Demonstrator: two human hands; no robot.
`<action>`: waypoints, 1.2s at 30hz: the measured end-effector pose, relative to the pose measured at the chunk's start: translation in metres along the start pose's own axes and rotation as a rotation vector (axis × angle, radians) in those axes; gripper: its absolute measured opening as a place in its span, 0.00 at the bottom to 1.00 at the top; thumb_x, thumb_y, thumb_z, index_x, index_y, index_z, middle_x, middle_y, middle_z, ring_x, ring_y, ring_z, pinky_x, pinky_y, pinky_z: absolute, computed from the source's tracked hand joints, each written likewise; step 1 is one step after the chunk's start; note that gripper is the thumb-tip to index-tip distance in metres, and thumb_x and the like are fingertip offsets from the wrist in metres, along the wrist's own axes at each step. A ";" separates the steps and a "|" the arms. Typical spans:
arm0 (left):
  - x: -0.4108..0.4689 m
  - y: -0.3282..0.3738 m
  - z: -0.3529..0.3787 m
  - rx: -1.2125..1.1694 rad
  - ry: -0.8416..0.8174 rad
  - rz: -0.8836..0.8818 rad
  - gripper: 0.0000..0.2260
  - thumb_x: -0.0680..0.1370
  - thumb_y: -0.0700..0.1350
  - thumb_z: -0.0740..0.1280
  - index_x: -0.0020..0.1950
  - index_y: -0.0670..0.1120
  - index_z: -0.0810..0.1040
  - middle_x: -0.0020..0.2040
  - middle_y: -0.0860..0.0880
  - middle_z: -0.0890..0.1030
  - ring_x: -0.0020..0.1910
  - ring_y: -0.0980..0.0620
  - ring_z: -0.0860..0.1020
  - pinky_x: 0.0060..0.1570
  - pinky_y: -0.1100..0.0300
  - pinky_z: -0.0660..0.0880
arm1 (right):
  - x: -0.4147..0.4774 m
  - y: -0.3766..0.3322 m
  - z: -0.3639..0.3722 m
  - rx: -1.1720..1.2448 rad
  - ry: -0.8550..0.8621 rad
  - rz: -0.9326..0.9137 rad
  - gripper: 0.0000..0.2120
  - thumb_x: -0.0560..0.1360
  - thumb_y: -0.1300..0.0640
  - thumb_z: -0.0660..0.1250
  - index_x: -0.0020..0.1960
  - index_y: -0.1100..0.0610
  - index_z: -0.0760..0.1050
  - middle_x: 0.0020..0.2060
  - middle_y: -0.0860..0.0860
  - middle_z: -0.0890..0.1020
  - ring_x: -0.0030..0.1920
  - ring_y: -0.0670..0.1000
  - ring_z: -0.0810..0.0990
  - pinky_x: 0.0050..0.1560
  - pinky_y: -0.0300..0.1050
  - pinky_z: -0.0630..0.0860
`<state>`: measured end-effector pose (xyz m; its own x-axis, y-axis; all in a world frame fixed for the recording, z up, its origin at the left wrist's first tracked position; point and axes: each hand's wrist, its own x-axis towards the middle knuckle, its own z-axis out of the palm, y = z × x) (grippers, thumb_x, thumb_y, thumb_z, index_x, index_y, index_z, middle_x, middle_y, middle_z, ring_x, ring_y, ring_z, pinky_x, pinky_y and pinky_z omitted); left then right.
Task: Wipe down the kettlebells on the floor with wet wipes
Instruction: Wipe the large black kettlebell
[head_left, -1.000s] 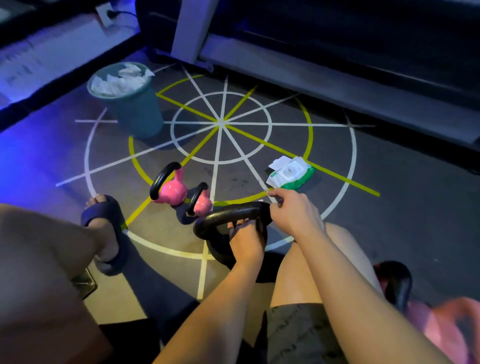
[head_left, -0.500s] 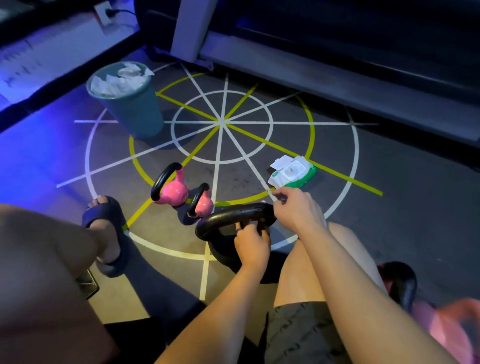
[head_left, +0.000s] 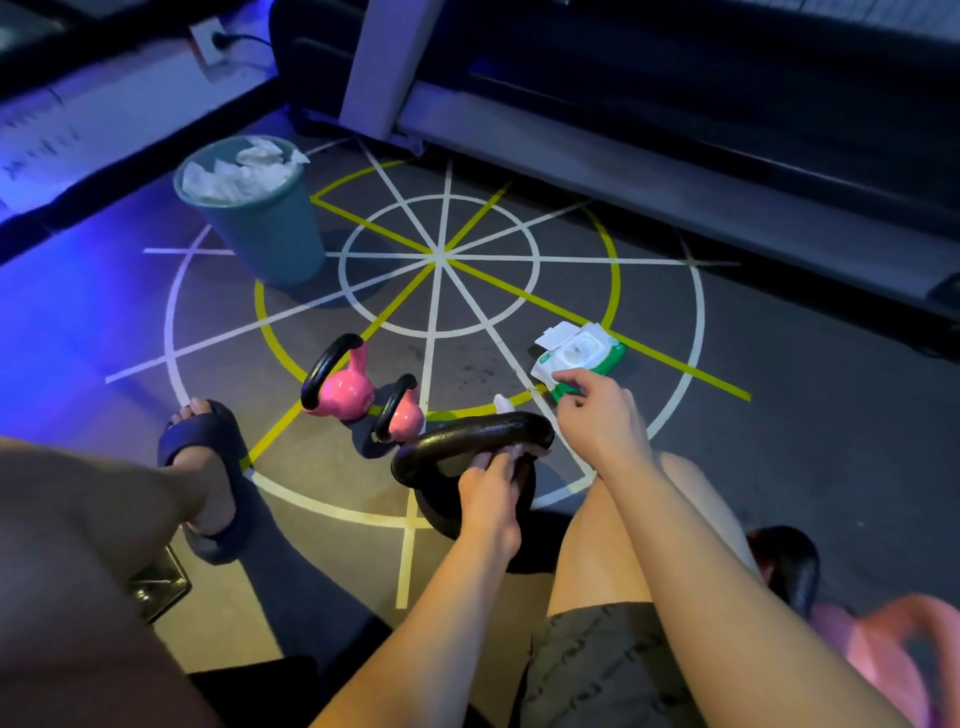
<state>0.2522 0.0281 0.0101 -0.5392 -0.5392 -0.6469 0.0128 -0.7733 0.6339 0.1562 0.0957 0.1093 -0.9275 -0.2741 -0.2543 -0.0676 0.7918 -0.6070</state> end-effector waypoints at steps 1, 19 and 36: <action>-0.002 -0.002 0.004 0.166 0.040 0.067 0.07 0.82 0.35 0.63 0.54 0.40 0.81 0.50 0.45 0.85 0.54 0.50 0.81 0.61 0.57 0.75 | 0.000 -0.001 -0.001 -0.009 -0.006 0.003 0.21 0.74 0.57 0.58 0.61 0.38 0.77 0.52 0.46 0.83 0.56 0.54 0.79 0.53 0.48 0.78; -0.012 0.019 -0.005 -0.233 0.013 -0.104 0.07 0.82 0.31 0.60 0.54 0.40 0.76 0.51 0.40 0.81 0.52 0.47 0.82 0.51 0.59 0.79 | -0.009 -0.004 0.005 -0.107 -0.017 -0.026 0.20 0.76 0.55 0.58 0.61 0.37 0.76 0.53 0.47 0.81 0.53 0.57 0.80 0.52 0.50 0.79; -0.006 0.029 -0.006 -0.229 -0.030 -0.203 0.10 0.83 0.32 0.57 0.56 0.43 0.75 0.51 0.43 0.82 0.51 0.50 0.80 0.58 0.54 0.75 | -0.016 -0.003 0.004 -0.165 0.019 -0.091 0.19 0.76 0.56 0.57 0.61 0.40 0.76 0.53 0.51 0.82 0.51 0.59 0.80 0.49 0.50 0.79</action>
<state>0.2610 0.0066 0.0295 -0.5746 -0.3583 -0.7358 0.0898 -0.9212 0.3785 0.1728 0.0963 0.1123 -0.9215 -0.3395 -0.1885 -0.2096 0.8435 -0.4946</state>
